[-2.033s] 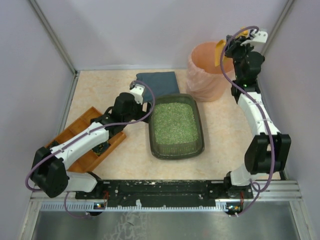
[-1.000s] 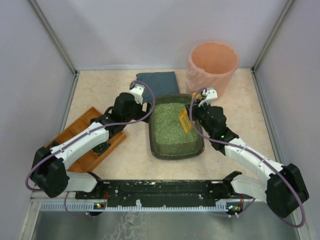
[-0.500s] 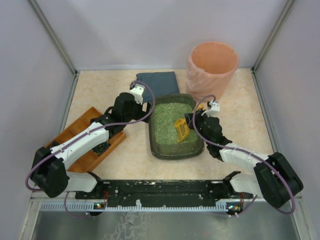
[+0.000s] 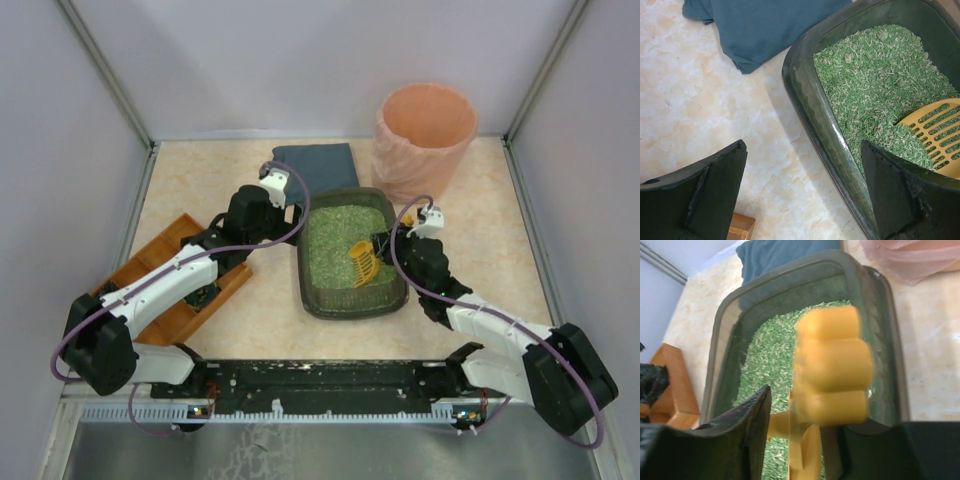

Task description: Clean the litter box

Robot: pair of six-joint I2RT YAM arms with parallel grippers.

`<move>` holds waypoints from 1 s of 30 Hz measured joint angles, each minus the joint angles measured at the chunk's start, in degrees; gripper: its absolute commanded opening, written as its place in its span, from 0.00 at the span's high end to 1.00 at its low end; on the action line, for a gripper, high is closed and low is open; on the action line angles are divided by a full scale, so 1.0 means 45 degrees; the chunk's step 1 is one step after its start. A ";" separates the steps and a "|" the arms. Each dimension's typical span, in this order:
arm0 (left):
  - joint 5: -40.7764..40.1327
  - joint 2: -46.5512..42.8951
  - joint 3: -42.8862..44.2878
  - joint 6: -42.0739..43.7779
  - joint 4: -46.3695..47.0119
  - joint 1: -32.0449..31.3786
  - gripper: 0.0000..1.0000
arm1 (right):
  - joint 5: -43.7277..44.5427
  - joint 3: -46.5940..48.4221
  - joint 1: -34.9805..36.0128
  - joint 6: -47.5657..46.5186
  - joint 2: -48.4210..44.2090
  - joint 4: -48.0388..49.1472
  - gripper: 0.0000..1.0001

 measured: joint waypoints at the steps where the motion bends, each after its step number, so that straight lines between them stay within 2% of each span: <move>1: -0.0015 0.0000 0.0000 -0.0005 0.0000 0.0000 0.00 | 0.0141 0.0005 0.0010 -0.0165 -0.0291 -0.0335 0.53; 3: -0.0049 0.0000 0.0000 -0.0010 0.0000 0.0000 0.00 | 0.0369 0.0010 0.0024 -0.0442 -0.0777 -0.0894 0.48; 7: -0.0117 0.0000 0.0000 -0.0068 0.0000 0.0000 0.00 | 0.0903 0.0126 -0.0039 -0.0908 -0.1768 -0.2050 0.31; 10: -0.0228 0.0000 0.0000 -0.0112 0.0000 0.0000 0.00 | 0.1336 0.0544 -0.0107 -0.1350 -0.2433 -0.3274 0.24; 15: -0.0476 -0.0126 -0.0005 -0.0199 0.0010 0.0005 0.00 | 0.2157 0.1870 -0.0160 -0.1724 -0.3347 -0.6164 0.21; 20: -0.0607 -0.0748 -0.0185 -0.0296 0.0233 0.0005 0.00 | 0.2084 0.3876 -0.0291 -0.1763 -0.3682 -0.9763 0.21; 24: -0.0573 -0.1355 -0.0204 -0.0549 0.0175 0.0000 0.00 | 0.1802 0.4643 -0.0311 -0.1749 -0.4007 -1.1526 0.20; 30: -0.1010 -0.3191 -0.0437 -0.1234 -0.0860 0.0000 0.00 | 0.1360 0.4668 -0.0311 -0.1758 -0.6071 -1.2978 0.19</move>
